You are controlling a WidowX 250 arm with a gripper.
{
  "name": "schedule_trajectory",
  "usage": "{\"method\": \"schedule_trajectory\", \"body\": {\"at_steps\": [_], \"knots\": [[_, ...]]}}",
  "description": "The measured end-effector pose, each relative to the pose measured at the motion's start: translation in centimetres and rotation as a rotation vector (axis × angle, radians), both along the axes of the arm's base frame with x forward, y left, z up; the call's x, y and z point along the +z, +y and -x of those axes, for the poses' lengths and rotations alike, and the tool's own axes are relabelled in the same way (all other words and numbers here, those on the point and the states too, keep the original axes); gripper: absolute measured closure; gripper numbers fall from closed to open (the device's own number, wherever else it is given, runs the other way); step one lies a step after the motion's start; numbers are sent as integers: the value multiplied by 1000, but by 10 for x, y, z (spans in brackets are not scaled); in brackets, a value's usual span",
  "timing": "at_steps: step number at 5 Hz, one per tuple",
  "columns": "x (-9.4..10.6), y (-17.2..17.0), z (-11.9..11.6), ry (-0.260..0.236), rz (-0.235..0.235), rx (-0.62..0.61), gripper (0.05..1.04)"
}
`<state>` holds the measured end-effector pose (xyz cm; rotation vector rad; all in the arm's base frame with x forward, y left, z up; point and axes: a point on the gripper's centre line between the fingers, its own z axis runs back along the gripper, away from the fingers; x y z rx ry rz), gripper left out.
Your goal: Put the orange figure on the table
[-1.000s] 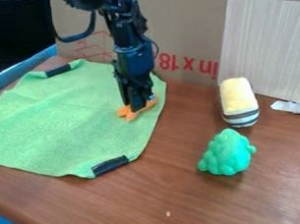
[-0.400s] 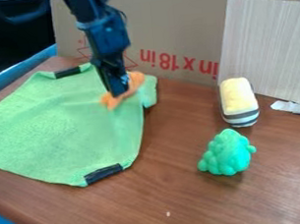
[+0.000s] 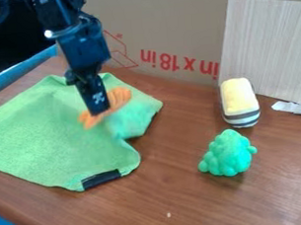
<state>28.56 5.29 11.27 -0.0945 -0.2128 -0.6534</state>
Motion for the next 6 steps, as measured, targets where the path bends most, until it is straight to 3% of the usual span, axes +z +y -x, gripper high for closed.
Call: {"method": "schedule_trajectory", "body": {"at_steps": [3,5,6], "knots": [[-14,-41,63,-6,-60,-202,858],[-34,-68,66,-13,-108,-274,858],[-57,-80,62,3,-139,-286,801]]}}
